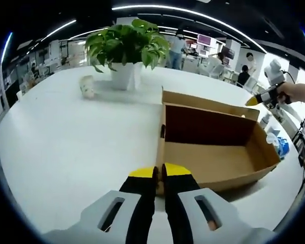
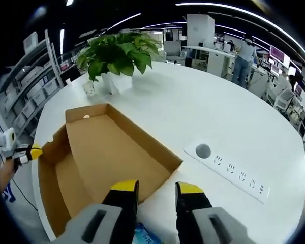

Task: Operate the shoe box by opening the lid, removing the specified soft item, and placing it in the target area until the item is outside and the box remains undamaged.

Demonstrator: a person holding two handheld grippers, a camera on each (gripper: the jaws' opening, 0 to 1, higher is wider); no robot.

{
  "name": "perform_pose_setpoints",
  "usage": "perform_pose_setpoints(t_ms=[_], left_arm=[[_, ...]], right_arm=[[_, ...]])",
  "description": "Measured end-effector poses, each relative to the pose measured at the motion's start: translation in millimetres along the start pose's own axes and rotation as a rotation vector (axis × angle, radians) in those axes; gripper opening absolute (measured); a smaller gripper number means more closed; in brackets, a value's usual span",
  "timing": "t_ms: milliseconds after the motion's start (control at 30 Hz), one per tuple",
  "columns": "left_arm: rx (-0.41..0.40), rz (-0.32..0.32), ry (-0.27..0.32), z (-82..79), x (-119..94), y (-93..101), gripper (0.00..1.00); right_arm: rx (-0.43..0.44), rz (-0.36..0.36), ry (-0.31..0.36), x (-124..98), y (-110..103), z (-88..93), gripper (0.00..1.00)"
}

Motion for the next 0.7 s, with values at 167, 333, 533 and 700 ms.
perform_pose_setpoints(t_ms=[167,333,533,700], left_arm=[[-0.003,-0.026,0.008,0.1,0.5,0.3,0.03],[-0.015,-0.042,0.013,1.4,0.2,0.5,0.02],[-0.025,-0.037,0.012,1.7,0.4,-1.3,0.02],[-0.02,-0.043,0.01,1.8,-0.3,-0.1,0.01]], right_arm=[[0.059,0.016,-0.005,13.6,0.8,1.4,0.24],[0.075,0.088,-0.01,21.9,-0.8,5.0,0.12],[0.131,0.126,-0.015,29.1,1.0,4.5,0.14],[0.236,0.148,-0.055,35.5,4.9,6.3,0.15]])
Point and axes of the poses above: the point that each gripper's makers call its tool centre point, and the gripper's own axes: x roughly forward along the fingers, y roughly to its right, z roughly out of its underside, the point moved 8 cm from there along -x, roughly backward along the fingers, and after that the axes turned 3 degrees about -z, right-handed, at the moved point
